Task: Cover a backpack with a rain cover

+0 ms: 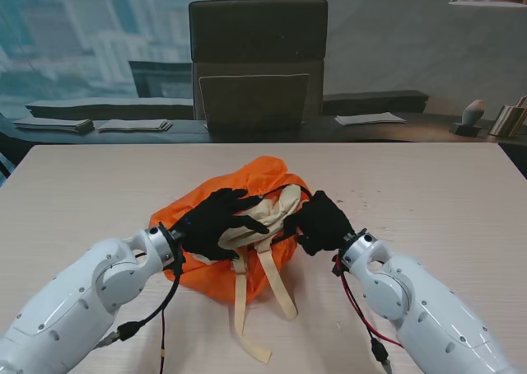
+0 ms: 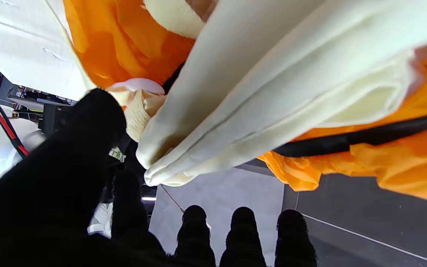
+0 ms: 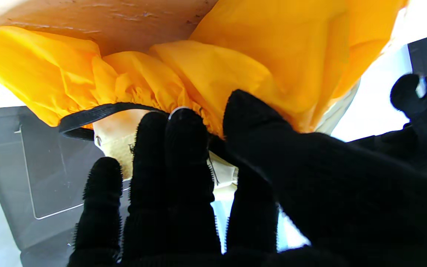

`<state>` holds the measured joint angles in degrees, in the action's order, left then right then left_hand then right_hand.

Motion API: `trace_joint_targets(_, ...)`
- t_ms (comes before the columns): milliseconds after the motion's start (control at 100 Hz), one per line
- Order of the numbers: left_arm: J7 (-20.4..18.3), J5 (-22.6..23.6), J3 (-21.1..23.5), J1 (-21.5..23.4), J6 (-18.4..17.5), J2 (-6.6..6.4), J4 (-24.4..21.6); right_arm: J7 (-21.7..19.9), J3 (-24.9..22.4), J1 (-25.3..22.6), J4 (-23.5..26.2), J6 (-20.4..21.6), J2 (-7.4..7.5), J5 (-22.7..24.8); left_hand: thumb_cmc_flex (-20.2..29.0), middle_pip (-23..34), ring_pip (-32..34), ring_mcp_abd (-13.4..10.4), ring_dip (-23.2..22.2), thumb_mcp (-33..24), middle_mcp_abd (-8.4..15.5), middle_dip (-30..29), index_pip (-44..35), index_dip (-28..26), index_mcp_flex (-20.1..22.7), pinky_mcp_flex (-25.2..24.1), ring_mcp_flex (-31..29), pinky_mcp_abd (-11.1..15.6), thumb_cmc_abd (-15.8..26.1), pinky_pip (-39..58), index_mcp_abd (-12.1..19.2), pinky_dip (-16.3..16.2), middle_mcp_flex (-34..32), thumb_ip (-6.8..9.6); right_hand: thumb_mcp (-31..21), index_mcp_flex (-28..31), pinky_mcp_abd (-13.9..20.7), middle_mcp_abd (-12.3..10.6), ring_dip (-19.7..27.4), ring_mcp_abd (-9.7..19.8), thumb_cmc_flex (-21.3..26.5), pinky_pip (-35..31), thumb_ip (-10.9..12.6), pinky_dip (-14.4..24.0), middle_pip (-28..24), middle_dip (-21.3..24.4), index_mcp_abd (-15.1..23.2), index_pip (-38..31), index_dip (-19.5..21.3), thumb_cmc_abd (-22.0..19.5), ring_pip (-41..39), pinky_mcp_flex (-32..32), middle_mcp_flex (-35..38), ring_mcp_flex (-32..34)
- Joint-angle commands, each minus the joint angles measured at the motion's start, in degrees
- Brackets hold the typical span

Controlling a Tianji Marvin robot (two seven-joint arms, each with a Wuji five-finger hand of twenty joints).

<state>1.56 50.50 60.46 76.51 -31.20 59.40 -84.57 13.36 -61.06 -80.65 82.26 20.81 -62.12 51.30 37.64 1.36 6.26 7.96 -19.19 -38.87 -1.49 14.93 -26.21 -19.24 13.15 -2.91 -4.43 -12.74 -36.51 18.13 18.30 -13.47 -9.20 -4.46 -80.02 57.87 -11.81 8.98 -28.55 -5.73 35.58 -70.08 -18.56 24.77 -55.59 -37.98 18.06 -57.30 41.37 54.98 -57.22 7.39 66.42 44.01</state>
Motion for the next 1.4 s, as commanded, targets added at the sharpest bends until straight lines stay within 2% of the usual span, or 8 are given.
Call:
trace_joint_targets(0, -1.88, -0.78, -1.09, 0.14, -0.34, 0.94, -0.04, -0.32, 0.11, -0.44, 0.28, -0.81, -0.37, -0.02, -3.03, -1.48, -1.8, -1.66, 0.11, -2.71, 1.46, -1.68, 0.66, 2.0, -3.47, -0.22, 1.74, 1.66, -3.01, -2.89, 0.29, 0.25, 2.65, -3.09, -5.02, 2.08, -0.75, 3.71, 0.26, 0.45, 1.27, -1.25, -0.67, 0.03, 0.0, -1.09, -1.0, -2.27, 0.69, 0.71, -2.15, 0.1, 1.93, 3.07)
trace_joint_targets(220, -0.8, 2.42, -5.22, -2.49, -1.3, 0.58, 2.28, 0.86, 0.69, -0.93, 0.08, -2.39, -0.97, -1.85, -3.56, -0.51, -1.34, -1.54, -0.23, -4.25, 1.55, 0.59, -6.22, -0.25, 4.95, -0.48, 1.68, 0.89, -3.22, -3.28, 1.35, -0.04, 2.59, -3.64, -5.11, 2.21, -0.88, 4.04, 0.51, -0.1, 1.47, -1.55, -0.66, 0.18, 0.26, -1.21, -1.38, -2.42, 0.51, 0.83, -2.21, 0.56, 2.37, 3.47)
trace_joint_targets(290, 3.45, 8.19, -6.42, -3.51, -0.68, 0.24, 3.31, 0.79, 0.57, -1.12, 0.24, -2.37, -1.05, -2.35, -3.93, -0.41, -1.07, -1.27, -0.5, -3.92, 0.87, 1.29, -8.27, -2.5, 3.46, -0.61, 1.78, 0.41, -3.2, -2.98, 1.12, -0.43, 2.67, -3.42, -5.08, 2.26, -0.89, 4.17, 0.57, -0.22, 1.52, -1.58, -0.65, 0.2, 0.35, -1.28, -1.55, -2.48, 0.42, 0.85, -2.23, 0.65, 2.46, 3.57)
trace_joint_targets(630, 8.51, 11.41, -9.8, -6.37, 1.78, 0.08, 7.53, -1.68, -0.2, -2.1, 1.4, -0.78, -0.86, -3.86, -3.57, -0.08, -2.25, -0.84, -1.72, -0.22, 0.86, 1.69, -11.06, -5.41, 1.61, -0.95, 2.28, 0.03, -2.29, -6.76, 0.71, -1.39, 2.58, -2.83, -5.08, 2.34, -0.71, 4.04, 0.67, -0.08, 1.48, -1.65, -0.61, 0.27, 0.64, -1.55, -1.3, -2.6, 0.34, 0.78, -2.2, 1.01, 2.5, 3.43)
trace_joint_targets(950, 17.24, 12.95, -15.16, -11.07, 4.37, 0.77, 12.78, -4.85, -1.94, -4.02, 3.49, 1.44, -0.93, -8.12, 1.7, 14.87, 6.4, -1.01, -7.34, 13.52, 3.66, 15.0, -33.34, -26.74, 14.68, -1.03, -0.02, -1.46, 3.66, -8.21, 4.36, -2.55, -1.91, -0.6, -5.26, 3.62, -0.7, 3.51, 1.02, 0.16, 1.38, -1.78, -0.37, 0.37, 1.24, -1.34, -0.29, -2.09, 0.56, 0.5, -1.88, 1.75, 3.18, 4.12)
trace_joint_targets(1030, 17.93, 13.43, -15.18, -11.25, 5.07, 0.75, 12.77, -6.58, -2.39, -4.26, 3.76, 2.23, -0.89, -9.99, 7.61, 21.7, 9.46, -1.28, -7.47, 23.3, 4.72, 15.73, -35.25, -27.69, 19.67, -0.94, -0.66, -1.52, 10.04, -7.85, 6.67, -2.33, -2.83, 2.23, -5.29, 3.75, -0.7, 3.69, 1.07, -0.08, 1.7, -1.77, -0.27, 0.39, 1.45, -1.32, -0.61, -1.98, 0.52, 0.58, -1.69, 1.75, 3.23, 4.0)
trace_joint_targets(1260, 15.13, 15.64, -8.99, -8.74, 7.15, 0.19, 8.25, -12.88, -3.71, -4.23, 4.62, 5.95, 0.14, -12.52, 11.58, 26.41, 13.01, -0.69, -5.43, 31.73, 3.62, 12.5, -34.63, -26.2, 21.54, -0.29, -1.4, -2.2, 22.19, -4.3, 2.24, -0.77, -5.38, 2.34, -4.71, 3.53, -0.17, 2.7, 0.72, 1.22, 1.18, -1.0, -0.25, 0.09, 1.84, -1.63, 0.76, -1.41, 1.14, -0.05, -1.28, 1.51, 2.53, 3.46)
trace_joint_targets(1390, 13.59, 13.67, -6.62, -9.37, 5.95, 0.62, 8.24, -15.56, -4.73, -4.45, 5.64, 7.98, 0.79, -12.55, 12.15, 31.21, 18.12, -6.53, -4.24, 30.88, 7.8, 13.17, -35.11, -25.26, 24.47, -0.11, -14.88, 2.75, 20.51, 13.98, -0.2, -4.45, -26.26, 1.79, -4.43, 3.53, 0.01, 2.22, 0.51, 1.72, 1.06, -0.4, -0.18, -0.18, 1.87, -1.65, 1.34, -1.12, 1.61, -0.26, -1.07, 1.19, 2.36, 3.37)
